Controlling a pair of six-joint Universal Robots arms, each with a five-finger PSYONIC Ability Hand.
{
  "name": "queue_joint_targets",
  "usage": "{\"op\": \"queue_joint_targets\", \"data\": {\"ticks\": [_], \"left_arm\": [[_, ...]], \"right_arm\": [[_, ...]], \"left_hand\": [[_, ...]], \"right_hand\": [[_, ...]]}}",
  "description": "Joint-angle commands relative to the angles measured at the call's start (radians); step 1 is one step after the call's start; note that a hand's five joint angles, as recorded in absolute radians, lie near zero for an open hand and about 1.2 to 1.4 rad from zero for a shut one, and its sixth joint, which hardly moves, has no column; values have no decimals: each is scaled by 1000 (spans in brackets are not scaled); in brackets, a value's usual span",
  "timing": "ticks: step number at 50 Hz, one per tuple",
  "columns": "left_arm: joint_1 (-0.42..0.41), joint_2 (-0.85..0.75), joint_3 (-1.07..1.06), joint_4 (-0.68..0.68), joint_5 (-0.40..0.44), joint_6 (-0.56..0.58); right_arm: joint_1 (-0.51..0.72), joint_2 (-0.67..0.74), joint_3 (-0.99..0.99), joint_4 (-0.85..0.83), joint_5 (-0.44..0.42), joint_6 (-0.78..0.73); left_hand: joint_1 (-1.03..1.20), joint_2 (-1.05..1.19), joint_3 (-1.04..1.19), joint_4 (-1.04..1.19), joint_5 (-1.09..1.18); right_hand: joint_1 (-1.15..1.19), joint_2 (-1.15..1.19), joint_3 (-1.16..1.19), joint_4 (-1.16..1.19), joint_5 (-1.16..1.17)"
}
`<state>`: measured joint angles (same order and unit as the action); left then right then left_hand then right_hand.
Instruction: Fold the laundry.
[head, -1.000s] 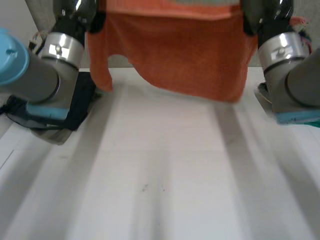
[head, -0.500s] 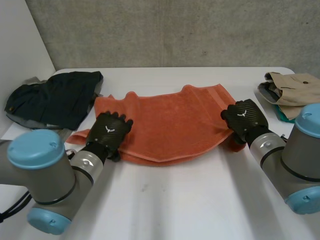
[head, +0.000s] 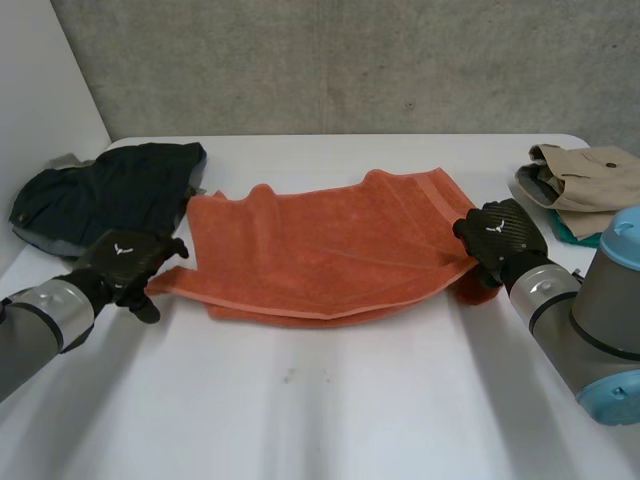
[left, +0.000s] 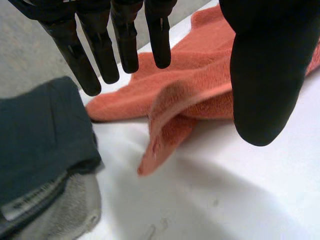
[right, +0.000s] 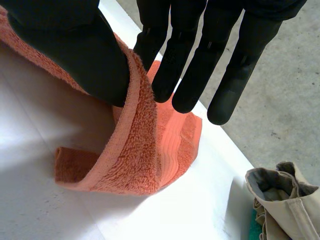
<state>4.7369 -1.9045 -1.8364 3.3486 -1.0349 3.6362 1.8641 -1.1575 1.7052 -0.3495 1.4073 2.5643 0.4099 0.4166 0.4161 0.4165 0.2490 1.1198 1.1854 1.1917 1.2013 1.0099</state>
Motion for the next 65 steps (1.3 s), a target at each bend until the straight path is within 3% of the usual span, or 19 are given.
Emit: {"op": "queue_joint_targets", "data": {"ticks": [1, 4, 7, 8, 10, 11, 17, 24, 32, 38, 45, 47, 52, 54, 56, 58, 60, 61, 65], "left_arm": [[15, -140, 94, 74, 52, 1], [12, -180, 126, 97, 50, -7], [6, -220, 169, 109, 45, -11], [3, -243, 195, 109, 33, -13], [2, -258, 213, 107, 22, -14], [2, -264, 220, 107, 16, -14], [-31, -194, 221, 83, -66, -18], [-47, 225, 138, 20, -135, -43], [-43, 562, 143, -115, -142, -106], [-55, 555, 157, -244, -154, -105], [-124, 287, 244, -241, -231, -100], [-202, 31, 418, -232, -332, -42], [-259, -198, 692, -201, -410, 36], [-273, -250, 794, -158, -412, 39], [-288, -300, 934, -60, -412, 27], [-293, -303, 1023, 95, -415, 7], [-296, -300, 1045, 223, -421, -14], [-296, -294, 1046, 353, -428, -49], [-295, -268, 1016, 570, -464, -103]], "right_arm": [[3, 7, 4, 1, 1, -3], [3, 9, 7, 1, 2, -1], [3, 10, 10, 1, 2, -3], [1, 12, 11, 1, 2, -3], [0, 10, 11, 1, 4, -3], [-2, 9, 8, 6, 7, -4], [-25, -19, -15, 73, 10, -21], [-72, -261, -116, 372, 10, -170], [-111, -355, -386, 674, 6, -214], [-129, -326, -466, 845, -4, -263], [-126, -113, -483, 863, 15, -340], [-126, 0, -551, 834, 31, -335], [-114, 116, -679, 697, 91, -322], [-112, 142, -740, 556, 120, -300], [-109, 150, -766, 430, 125, -279], [-106, 142, -777, 188, 125, -234], [-106, 131, -770, -20, 124, -190], [-106, 124, -762, -92, 125, -175], [-103, 84, -714, -307, 121, -135]], "left_hand": [[176, 170, 170, 170, 163], [241, 234, 235, 234, 227], [484, 477, 478, 477, 470], [714, 708, 708, 708, 701], [962, 955, 956, 955, 948], [986, 979, 980, 980, 973], [986, 980, 980, 980, 973], [986, 980, 980, 980, 973], [986, 980, 980, 980, 973], [986, 980, 980, 980, 973], [986, 980, 980, 980, 973], [986, 980, 980, 980, 973], [986, 980, 980, 980, 973], [986, 980, 980, 980, 973], [986, 980, 980, 980, 973], [986, 980, 980, 980, 973], [986, 980, 980, 980, 973], [986, 980, 980, 980, 973], [986, 980, 980, 980, 973]], "right_hand": [[276, 211, 205, 195, 212], [276, 211, 205, 195, 212], [276, 211, 205, 195, 212], [276, 211, 205, 195, 212], [276, 211, 205, 195, 212], [276, 211, 205, 195, 212], [276, 211, 205, 195, 212], [276, 211, 205, 195, 212], [276, 211, 205, 195, 212], [276, 211, 205, 195, 212], [276, 211, 205, 195, 212], [276, 211, 205, 195, 212], [276, 211, 205, 195, 212], [276, 211, 205, 195, 212], [276, 211, 205, 195, 212], [276, 211, 205, 195, 212], [276, 211, 205, 195, 212], [276, 211, 205, 195, 212], [276, 211, 205, 195, 212]]}}
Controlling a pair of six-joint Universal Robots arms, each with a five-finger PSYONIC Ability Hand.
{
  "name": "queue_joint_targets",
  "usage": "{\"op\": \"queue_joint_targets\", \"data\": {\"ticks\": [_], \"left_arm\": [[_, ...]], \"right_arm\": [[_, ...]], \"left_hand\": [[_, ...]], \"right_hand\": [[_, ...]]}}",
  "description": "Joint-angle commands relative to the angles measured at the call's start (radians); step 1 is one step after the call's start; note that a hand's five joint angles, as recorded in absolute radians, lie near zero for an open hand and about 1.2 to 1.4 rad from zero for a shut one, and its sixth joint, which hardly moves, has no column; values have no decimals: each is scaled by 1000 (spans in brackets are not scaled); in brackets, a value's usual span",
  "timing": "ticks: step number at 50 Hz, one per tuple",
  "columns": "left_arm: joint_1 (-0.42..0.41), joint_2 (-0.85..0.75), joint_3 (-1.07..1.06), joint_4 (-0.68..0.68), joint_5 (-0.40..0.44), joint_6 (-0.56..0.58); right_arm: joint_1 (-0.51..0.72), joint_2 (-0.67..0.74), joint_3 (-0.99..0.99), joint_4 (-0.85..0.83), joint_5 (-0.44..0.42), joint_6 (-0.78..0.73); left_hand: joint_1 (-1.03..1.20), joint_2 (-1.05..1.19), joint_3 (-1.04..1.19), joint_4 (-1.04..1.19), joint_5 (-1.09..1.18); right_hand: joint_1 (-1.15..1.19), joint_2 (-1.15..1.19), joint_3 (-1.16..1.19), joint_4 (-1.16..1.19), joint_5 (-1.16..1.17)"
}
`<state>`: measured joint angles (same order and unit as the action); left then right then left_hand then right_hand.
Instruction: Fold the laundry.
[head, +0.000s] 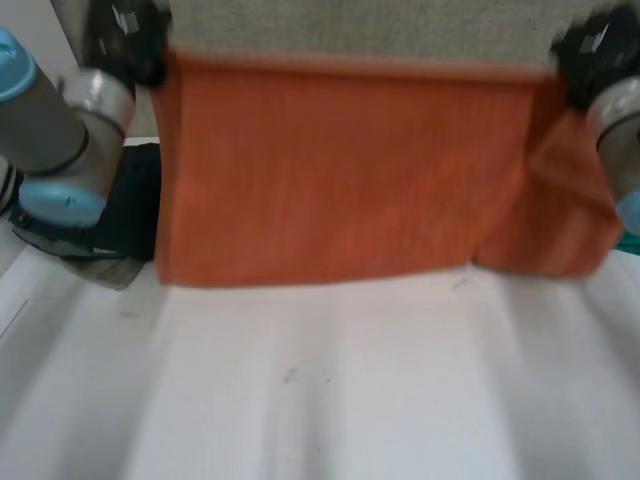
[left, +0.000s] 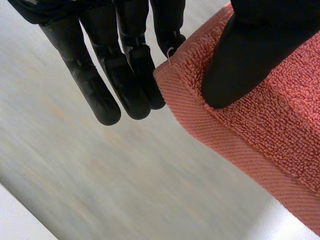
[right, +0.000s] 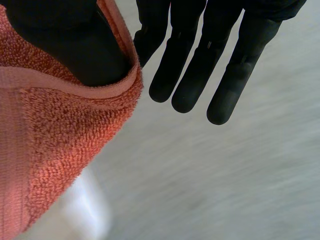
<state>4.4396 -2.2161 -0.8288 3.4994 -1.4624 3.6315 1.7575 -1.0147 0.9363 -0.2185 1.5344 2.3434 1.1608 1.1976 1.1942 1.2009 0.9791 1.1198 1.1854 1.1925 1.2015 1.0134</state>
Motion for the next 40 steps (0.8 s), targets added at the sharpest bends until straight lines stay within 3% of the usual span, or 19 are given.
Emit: {"op": "queue_joint_targets", "data": {"ticks": [1, 6, 17, 26, 29, 34, 37, 40], "left_arm": [[6, 49, -1, 427, -47, -100], [4, 88, -87, 372, -58, -106], [15, 138, -554, 285, -47, -132], [38, 213, -803, 286, -21, -134], [43, 249, -828, 291, -16, -134], [53, 289, -839, 288, -16, -136], [55, 299, -842, 285, -18, -136], [55, 308, -846, 285, -19, -136]], "right_arm": [[3, -61, 59, -449, -8, 89], [3, -56, 99, -403, -40, 94], [-15, -10, 305, -105, -183, 125], [-72, 127, 371, 113, -211, 302], [-107, 136, 366, 122, -205, 445], [-150, 159, 345, 146, -201, 620], [-165, 166, 332, 197, -201, 637], [-179, 173, 325, 235, -201, 636]], "left_hand": [[235, 199, 202, 195, 243], [235, 199, 202, 195, 243], [235, 199, 202, 195, 243], [235, 199, 202, 195, 243], [235, 199, 202, 195, 243], [235, 199, 202, 195, 243], [235, 199, 202, 195, 243], [235, 199, 202, 195, 243]], "right_hand": [[276, 211, 204, 195, 208], [276, 211, 204, 195, 208], [276, 211, 204, 195, 208], [275, 209, 202, 193, 206], [131, 65, 58, 49, 63], [-370, -436, -443, -452, -439], [-512, -577, -585, -594, -580], [-504, -569, -576, -585, -572]]}}
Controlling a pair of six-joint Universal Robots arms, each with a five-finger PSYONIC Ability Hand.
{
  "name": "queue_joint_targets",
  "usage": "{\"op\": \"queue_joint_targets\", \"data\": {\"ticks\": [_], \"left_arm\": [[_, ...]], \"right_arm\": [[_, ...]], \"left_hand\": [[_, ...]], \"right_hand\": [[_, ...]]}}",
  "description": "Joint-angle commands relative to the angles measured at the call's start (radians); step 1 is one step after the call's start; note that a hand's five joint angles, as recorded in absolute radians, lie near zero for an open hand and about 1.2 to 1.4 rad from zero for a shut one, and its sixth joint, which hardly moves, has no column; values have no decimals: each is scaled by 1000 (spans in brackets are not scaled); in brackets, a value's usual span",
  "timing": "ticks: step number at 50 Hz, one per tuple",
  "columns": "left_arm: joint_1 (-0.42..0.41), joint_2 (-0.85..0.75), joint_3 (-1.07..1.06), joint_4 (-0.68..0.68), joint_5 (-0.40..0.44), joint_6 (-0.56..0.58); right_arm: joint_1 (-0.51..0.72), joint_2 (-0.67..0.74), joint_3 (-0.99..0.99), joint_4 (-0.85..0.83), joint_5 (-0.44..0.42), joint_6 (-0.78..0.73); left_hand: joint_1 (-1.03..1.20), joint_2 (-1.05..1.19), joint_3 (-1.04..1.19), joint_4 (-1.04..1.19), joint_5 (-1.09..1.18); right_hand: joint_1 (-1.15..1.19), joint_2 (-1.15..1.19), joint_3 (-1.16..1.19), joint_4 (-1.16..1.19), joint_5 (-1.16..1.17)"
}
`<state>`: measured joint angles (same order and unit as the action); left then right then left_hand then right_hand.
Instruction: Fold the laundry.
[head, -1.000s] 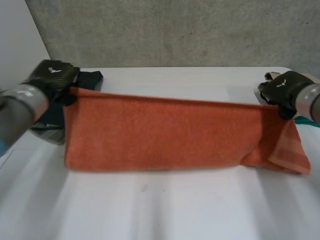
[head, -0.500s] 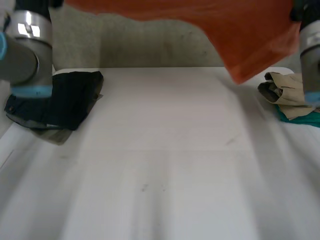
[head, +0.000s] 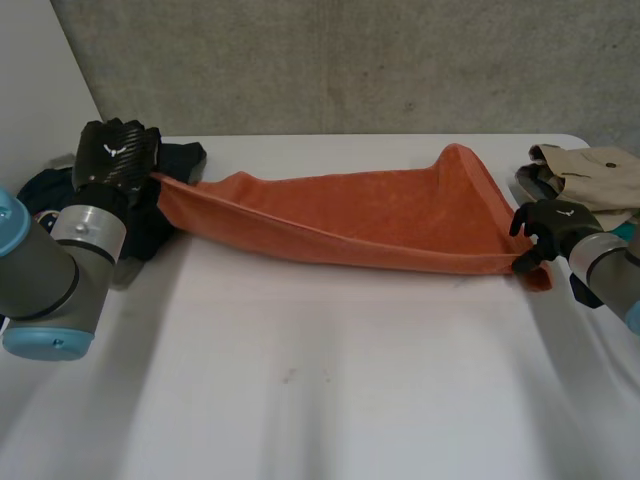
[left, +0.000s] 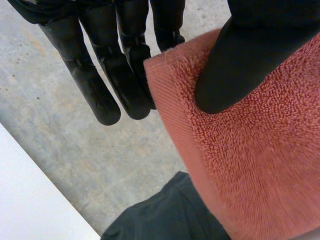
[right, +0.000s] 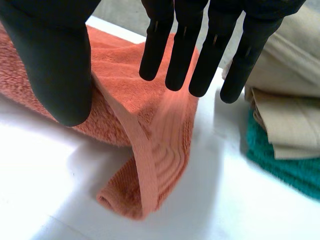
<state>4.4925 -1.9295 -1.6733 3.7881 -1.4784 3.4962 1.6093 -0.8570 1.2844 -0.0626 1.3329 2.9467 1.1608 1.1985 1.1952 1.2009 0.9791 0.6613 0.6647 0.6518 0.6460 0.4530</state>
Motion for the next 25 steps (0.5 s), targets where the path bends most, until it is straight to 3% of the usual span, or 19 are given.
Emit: {"op": "queue_joint_targets", "data": {"ticks": [1, 4, 5, 10, 15, 22, 25], "left_arm": [[2, 23, -3, -4, -3, 0], [0, 37, -14, -8, -3, 0], [0, 44, -22, -16, -3, 1], [2, 109, -57, -71, -3, 4], [17, 236, -106, -218, -2, 9], [56, 455, -164, -527, 7, 44], [83, 547, -186, -671, 23, 110]], "right_arm": [[-32, 15, -23, 84, -1, 32], [-34, 13, -23, 93, -8, 22], [-34, 10, -22, 95, -6, 15], [-38, -28, 12, 113, -4, -110], [-86, -155, 102, 118, -18, -268], [-111, -370, 257, 205, -8, -621], [-135, -509, 308, 309, -4, -767]], "left_hand": [[235, 198, 201, 195, 243], [235, 198, 201, 195, 243], [235, 198, 201, 195, 243], [235, 198, 201, 195, 243], [235, 198, 201, 195, 243], [235, 198, 201, 195, 243], [235, 198, 201, 195, 243]], "right_hand": [[-13, -16, -3, 2, 21], [633, 630, 643, 649, 667], [723, 720, 733, 739, 757], [735, 732, 744, 750, 769], [735, 732, 744, 750, 769], [735, 732, 744, 750, 769], [735, 732, 744, 750, 769]]}}
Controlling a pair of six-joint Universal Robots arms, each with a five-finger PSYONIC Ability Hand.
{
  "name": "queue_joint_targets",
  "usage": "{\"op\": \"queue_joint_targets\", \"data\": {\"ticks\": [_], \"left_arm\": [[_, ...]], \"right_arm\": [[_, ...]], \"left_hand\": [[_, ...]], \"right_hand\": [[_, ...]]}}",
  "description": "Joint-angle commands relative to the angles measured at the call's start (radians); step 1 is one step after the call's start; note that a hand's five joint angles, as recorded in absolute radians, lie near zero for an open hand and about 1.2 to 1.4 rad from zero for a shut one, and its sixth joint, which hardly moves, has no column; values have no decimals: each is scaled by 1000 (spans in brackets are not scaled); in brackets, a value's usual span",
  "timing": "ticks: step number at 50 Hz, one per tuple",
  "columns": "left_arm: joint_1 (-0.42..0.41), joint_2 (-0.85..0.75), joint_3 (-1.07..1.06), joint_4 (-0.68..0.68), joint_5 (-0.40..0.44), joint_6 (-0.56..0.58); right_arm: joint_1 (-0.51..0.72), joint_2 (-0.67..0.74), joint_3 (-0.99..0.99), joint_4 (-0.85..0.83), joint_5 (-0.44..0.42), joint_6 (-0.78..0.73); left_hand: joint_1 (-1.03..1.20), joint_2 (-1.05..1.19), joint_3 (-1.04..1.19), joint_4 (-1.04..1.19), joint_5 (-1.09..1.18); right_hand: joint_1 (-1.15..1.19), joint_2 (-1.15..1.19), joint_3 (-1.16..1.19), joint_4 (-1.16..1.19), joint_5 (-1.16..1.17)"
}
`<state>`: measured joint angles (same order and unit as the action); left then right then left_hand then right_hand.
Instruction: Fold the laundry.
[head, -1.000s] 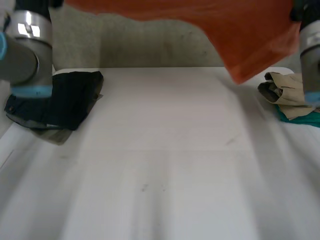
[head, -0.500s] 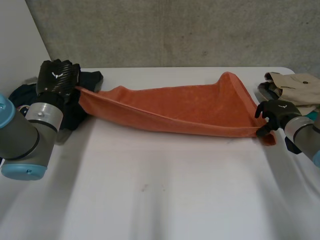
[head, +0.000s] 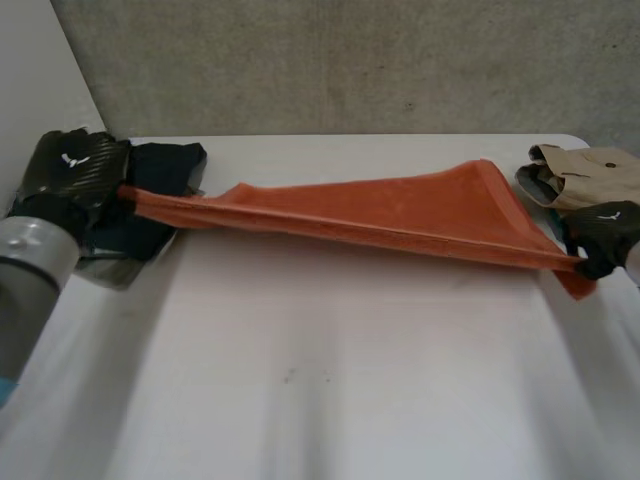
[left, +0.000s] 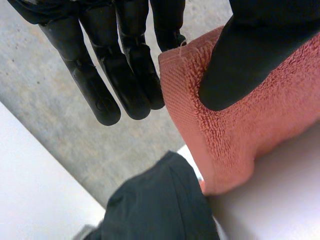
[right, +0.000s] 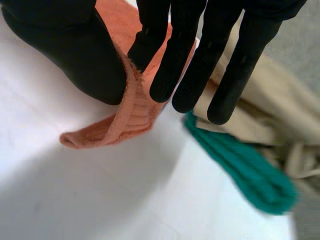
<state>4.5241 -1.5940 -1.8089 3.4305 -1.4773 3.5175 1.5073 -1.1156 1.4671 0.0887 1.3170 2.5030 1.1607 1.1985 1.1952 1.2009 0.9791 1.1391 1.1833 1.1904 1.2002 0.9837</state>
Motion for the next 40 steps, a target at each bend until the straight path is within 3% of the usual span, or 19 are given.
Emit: {"op": "queue_joint_targets", "data": {"ticks": [1, 6, 9, 16, 21, 27, 31, 33, 35, 37, 40], "left_arm": [[59, 230, -55, -345, 26, 115], [111, 279, -102, -545, 67, 274], [113, 273, -130, -579, 84, 307], [107, 86, -118, -426, 94, 321], [79, -95, 6, -272, 84, 313], [-2, -340, 369, -175, 29, 310], [-25, -429, 636, -94, -57, 304], [-28, -461, 764, 20, -84, 298], [-22, -466, 805, 109, -93, 288], [-26, -465, 829, 285, -97, 250], [-26, -463, 827, 438, -101, 198]], "right_arm": [[-42, -281, 137, 186, 11, -349], [-81, -398, 182, 337, -4, -483], [-79, -395, 187, 355, -5, -492], [-67, -222, 159, 297, 11, -489], [48, -46, 11, 227, 88, -481], [163, 54, -266, 145, 212, -409], [183, 65, -418, -82, 225, -333], [186, 56, -445, -290, 223, -284], [194, 45, -444, -532, 209, -233], [194, 33, -441, -666, 206, -202], [205, 27, -421, -811, 183, -176]], "left_hand": [[236, 198, 201, 195, 243], [236, 198, 201, 195, 243], [236, 198, 201, 195, 243], [236, 198, 201, 195, 243], [236, 198, 201, 195, 243], [236, 198, 201, 195, 243], [236, 198, 201, 195, 243], [236, 198, 201, 195, 243], [236, 198, 201, 195, 243], [236, 198, 201, 195, 243], [236, 198, 201, 195, 243]], "right_hand": [[257, 213, 206, 196, 238], [257, 213, 206, 196, 238], [257, 213, 206, 196, 238], [257, 213, 206, 196, 238], [257, 213, 206, 196, 238], [257, 213, 206, 196, 238], [257, 213, 206, 196, 238], [257, 213, 206, 196, 238], [257, 213, 206, 196, 238], [257, 213, 206, 196, 238], [257, 213, 206, 196, 238]]}}
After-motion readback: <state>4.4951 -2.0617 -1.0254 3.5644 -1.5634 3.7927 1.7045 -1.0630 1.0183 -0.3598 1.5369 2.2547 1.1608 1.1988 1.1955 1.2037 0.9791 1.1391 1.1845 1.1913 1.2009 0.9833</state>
